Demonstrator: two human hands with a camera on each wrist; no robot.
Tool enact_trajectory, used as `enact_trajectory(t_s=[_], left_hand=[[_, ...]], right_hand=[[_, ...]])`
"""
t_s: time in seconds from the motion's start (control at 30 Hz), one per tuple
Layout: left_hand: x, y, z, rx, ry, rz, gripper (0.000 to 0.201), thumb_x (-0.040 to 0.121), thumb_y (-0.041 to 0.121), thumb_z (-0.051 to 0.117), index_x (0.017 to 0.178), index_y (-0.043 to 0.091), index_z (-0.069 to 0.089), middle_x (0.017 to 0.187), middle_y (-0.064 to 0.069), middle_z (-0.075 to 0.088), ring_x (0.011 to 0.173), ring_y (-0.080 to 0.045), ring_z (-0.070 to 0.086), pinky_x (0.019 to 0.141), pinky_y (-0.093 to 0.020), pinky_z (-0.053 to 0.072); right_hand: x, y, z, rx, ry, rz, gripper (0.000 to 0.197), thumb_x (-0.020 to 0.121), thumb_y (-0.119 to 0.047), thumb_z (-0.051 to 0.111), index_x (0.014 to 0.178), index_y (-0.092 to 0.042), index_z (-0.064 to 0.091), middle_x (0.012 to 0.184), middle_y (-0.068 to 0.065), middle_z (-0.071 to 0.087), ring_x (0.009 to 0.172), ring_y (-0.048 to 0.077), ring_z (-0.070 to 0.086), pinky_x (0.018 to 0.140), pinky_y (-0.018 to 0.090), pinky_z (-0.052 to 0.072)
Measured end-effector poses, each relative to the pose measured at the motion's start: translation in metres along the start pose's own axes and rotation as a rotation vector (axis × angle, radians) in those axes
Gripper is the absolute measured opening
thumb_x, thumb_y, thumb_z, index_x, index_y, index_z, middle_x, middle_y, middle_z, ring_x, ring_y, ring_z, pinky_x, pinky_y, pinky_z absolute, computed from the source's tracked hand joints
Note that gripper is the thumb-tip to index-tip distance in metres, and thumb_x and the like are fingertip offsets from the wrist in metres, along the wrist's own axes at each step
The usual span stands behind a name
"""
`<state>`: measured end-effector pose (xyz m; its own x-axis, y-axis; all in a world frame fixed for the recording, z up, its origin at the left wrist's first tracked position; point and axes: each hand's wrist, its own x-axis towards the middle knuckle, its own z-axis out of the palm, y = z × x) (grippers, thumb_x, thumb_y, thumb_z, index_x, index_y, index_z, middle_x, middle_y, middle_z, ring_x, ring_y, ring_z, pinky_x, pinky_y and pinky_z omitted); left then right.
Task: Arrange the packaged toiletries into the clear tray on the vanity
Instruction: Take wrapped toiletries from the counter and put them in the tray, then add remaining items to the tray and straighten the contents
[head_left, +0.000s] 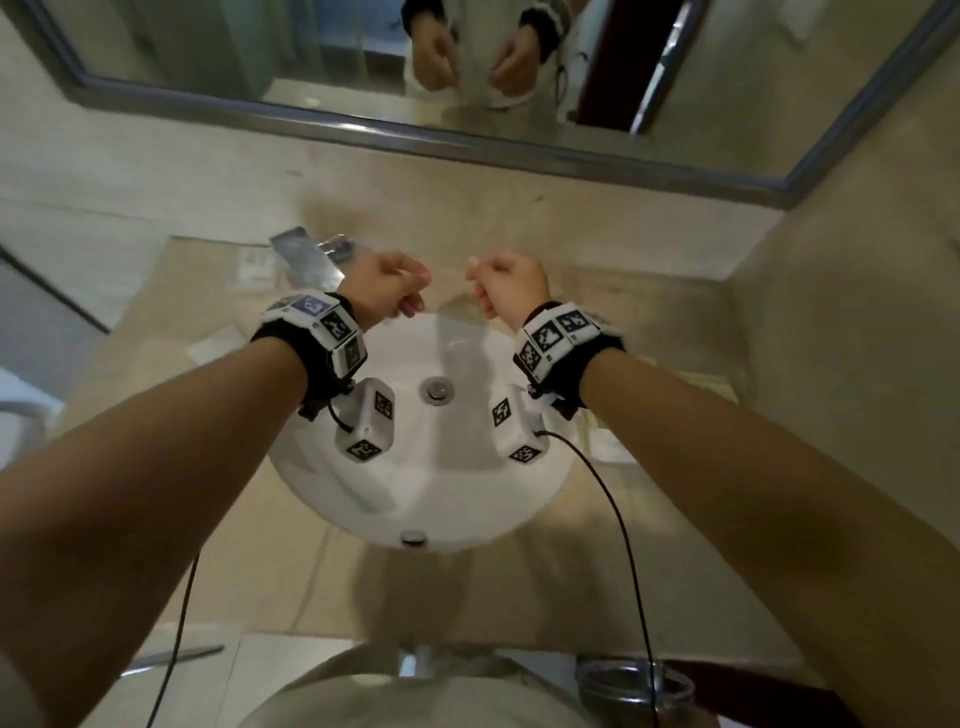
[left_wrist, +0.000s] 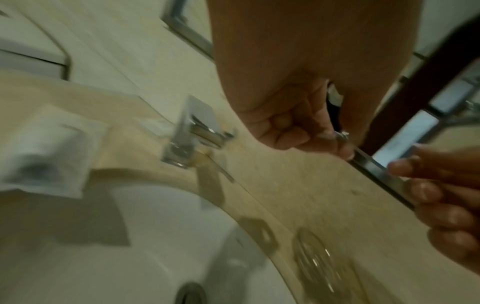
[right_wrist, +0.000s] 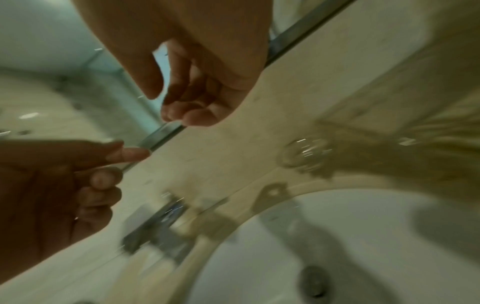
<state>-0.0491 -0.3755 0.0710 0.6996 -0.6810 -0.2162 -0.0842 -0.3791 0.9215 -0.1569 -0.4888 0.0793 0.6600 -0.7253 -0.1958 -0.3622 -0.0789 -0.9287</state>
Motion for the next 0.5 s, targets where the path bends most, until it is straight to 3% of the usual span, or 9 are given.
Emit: enact_trajectory(t_s=[0.13, 0.3, 0.4, 0.47, 0.5], left_hand=[[-0.023, -0.028, -0.095, -0.154, 0.32, -0.041, 0.018, 0.085, 0.012, 0.061, 0.068, 0.017, 0.059, 0.029, 0.007, 0.05, 0.027, -0.001, 0.043, 0.035, -0.011, 0.035], [-0.052, -0.082, -0.166, -0.124, 0.464, -0.196, 0.019, 0.087, 0.016, 0.06, 0.068, 0.017, 0.058, 0.033, 0.009, 0.056, 0.029, 0.001, 0.047, 0.038, -0.012, 0.039], [-0.067, -0.121, -0.191, -0.108, 0.486, -0.295, 0.021, 0.089, 0.014, 0.057, 0.069, 0.015, 0.055, 0.032, 0.01, 0.056, 0.029, 0.002, 0.049, 0.035, -0.008, 0.039], [-0.072, -0.145, -0.202, -0.098, 0.493, -0.36, 0.019, 0.089, 0.014, 0.058, 0.07, 0.014, 0.055, 0.034, 0.008, 0.057, 0.03, 0.003, 0.051, 0.037, -0.009, 0.04], [-0.073, -0.155, -0.206, -0.095, 0.491, -0.387, 0.019, 0.089, 0.014, 0.058, 0.071, 0.014, 0.055, 0.039, 0.006, 0.059, 0.034, 0.001, 0.053, 0.04, -0.011, 0.043]], right_hand=[[-0.01, -0.035, 0.089, -0.024, -0.341, -0.053, 0.027, 0.092, -0.013, 0.054, 0.067, -0.015, 0.06, 0.057, 0.003, 0.055, 0.043, 0.012, 0.045, 0.041, 0.02, 0.039], [-0.024, -0.032, 0.165, -0.26, -0.536, -0.017, 0.016, 0.091, -0.012, 0.054, 0.076, -0.011, 0.057, 0.061, 0.004, 0.055, 0.047, 0.013, 0.048, 0.042, 0.017, 0.041], [-0.022, -0.024, 0.204, -0.419, -0.537, 0.016, 0.017, 0.091, -0.011, 0.053, 0.075, -0.016, 0.053, 0.068, 0.001, 0.056, 0.057, 0.014, 0.052, 0.053, 0.023, 0.047], [-0.016, -0.019, 0.225, -0.509, -0.511, 0.022, 0.016, 0.091, -0.013, 0.053, 0.075, -0.013, 0.055, 0.077, 0.006, 0.06, 0.07, 0.021, 0.06, 0.071, 0.034, 0.057], [-0.013, -0.017, 0.233, -0.545, -0.495, 0.019, 0.012, 0.091, -0.015, 0.054, 0.082, -0.01, 0.059, 0.085, 0.009, 0.063, 0.081, 0.026, 0.063, 0.081, 0.037, 0.057]])
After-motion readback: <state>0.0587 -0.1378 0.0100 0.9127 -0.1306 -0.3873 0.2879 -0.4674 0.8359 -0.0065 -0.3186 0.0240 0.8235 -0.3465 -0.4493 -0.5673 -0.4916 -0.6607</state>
